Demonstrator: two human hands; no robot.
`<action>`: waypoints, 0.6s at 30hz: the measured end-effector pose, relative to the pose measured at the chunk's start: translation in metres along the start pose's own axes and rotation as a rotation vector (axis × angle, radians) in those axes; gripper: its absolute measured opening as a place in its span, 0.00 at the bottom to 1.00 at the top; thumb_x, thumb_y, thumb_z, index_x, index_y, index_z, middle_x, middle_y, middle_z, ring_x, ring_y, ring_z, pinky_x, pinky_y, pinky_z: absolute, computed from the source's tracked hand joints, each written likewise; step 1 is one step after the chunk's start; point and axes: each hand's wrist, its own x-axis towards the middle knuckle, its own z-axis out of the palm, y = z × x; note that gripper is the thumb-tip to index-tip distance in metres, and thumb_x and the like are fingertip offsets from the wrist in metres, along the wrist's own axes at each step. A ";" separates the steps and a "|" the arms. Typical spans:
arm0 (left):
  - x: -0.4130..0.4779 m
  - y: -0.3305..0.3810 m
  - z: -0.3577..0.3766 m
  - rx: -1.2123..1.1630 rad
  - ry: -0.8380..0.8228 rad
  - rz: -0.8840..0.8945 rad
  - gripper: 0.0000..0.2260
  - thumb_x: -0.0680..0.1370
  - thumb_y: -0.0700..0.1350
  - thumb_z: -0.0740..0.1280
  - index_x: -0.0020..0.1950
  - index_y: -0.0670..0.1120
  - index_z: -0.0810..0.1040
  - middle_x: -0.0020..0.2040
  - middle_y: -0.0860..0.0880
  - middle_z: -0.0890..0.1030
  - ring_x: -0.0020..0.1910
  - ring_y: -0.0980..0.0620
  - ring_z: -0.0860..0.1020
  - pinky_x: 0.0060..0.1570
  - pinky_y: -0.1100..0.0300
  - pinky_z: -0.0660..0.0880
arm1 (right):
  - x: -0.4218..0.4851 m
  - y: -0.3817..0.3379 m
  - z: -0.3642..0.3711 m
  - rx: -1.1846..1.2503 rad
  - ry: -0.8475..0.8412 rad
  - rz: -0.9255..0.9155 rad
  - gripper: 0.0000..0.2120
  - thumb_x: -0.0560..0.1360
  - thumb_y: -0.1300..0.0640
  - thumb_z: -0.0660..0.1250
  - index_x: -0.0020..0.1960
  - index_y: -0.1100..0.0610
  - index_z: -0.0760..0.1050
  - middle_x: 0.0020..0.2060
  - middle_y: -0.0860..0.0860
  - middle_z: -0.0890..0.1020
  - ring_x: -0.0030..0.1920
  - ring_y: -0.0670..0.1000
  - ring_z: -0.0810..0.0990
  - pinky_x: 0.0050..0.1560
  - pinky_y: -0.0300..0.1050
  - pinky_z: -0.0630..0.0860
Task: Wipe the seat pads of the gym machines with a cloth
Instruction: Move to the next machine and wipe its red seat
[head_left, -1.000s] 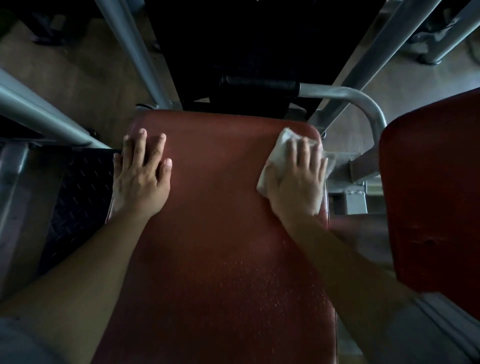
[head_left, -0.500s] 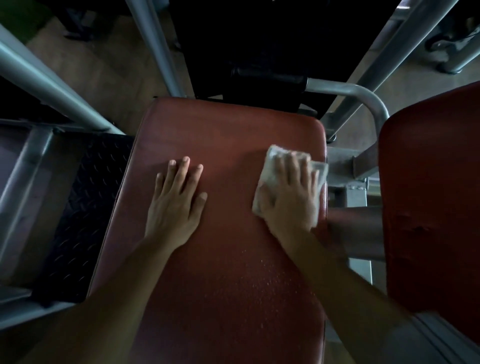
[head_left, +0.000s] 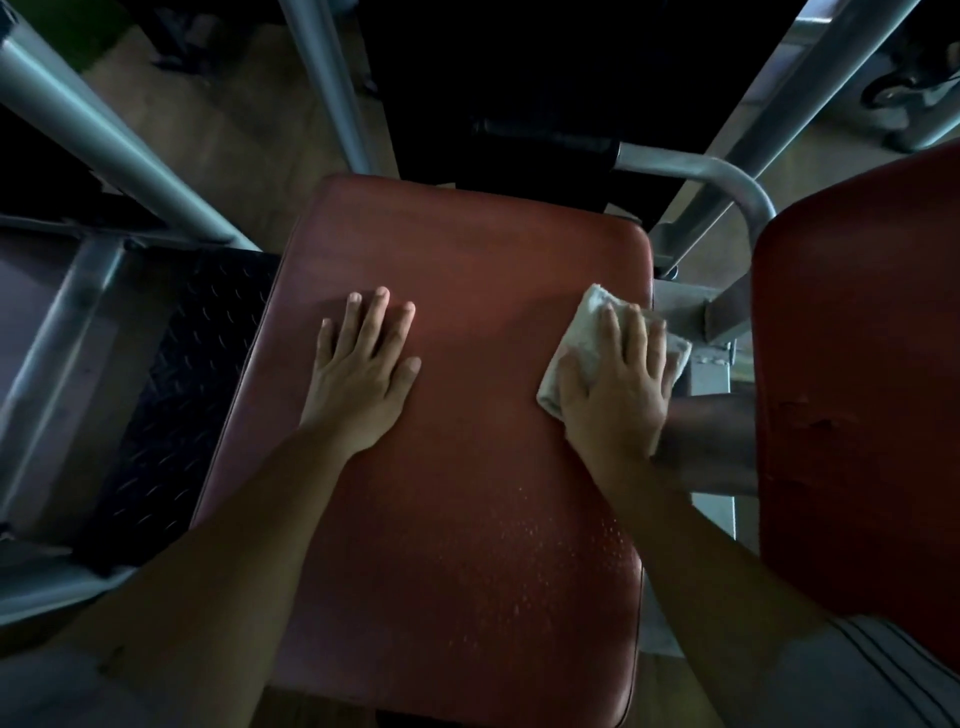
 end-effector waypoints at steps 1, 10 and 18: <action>0.000 0.000 -0.001 -0.002 -0.003 -0.001 0.26 0.82 0.55 0.50 0.79 0.53 0.46 0.79 0.50 0.40 0.77 0.49 0.37 0.73 0.47 0.38 | -0.010 -0.001 -0.002 -0.023 -0.004 0.001 0.29 0.77 0.43 0.56 0.75 0.54 0.61 0.74 0.55 0.63 0.76 0.60 0.55 0.73 0.63 0.53; -0.008 -0.014 -0.008 -0.037 0.053 0.073 0.24 0.82 0.55 0.50 0.78 0.54 0.53 0.80 0.49 0.49 0.78 0.47 0.45 0.74 0.47 0.44 | -0.088 -0.059 0.000 -0.118 -0.166 -0.160 0.30 0.78 0.43 0.49 0.75 0.56 0.61 0.74 0.55 0.64 0.76 0.62 0.54 0.73 0.61 0.49; -0.034 -0.069 -0.009 -0.079 0.048 0.126 0.26 0.80 0.58 0.45 0.78 0.53 0.56 0.80 0.49 0.50 0.78 0.48 0.44 0.75 0.48 0.43 | -0.057 -0.139 0.026 0.068 -0.176 -0.241 0.25 0.80 0.48 0.52 0.75 0.56 0.61 0.74 0.54 0.63 0.76 0.60 0.53 0.75 0.60 0.51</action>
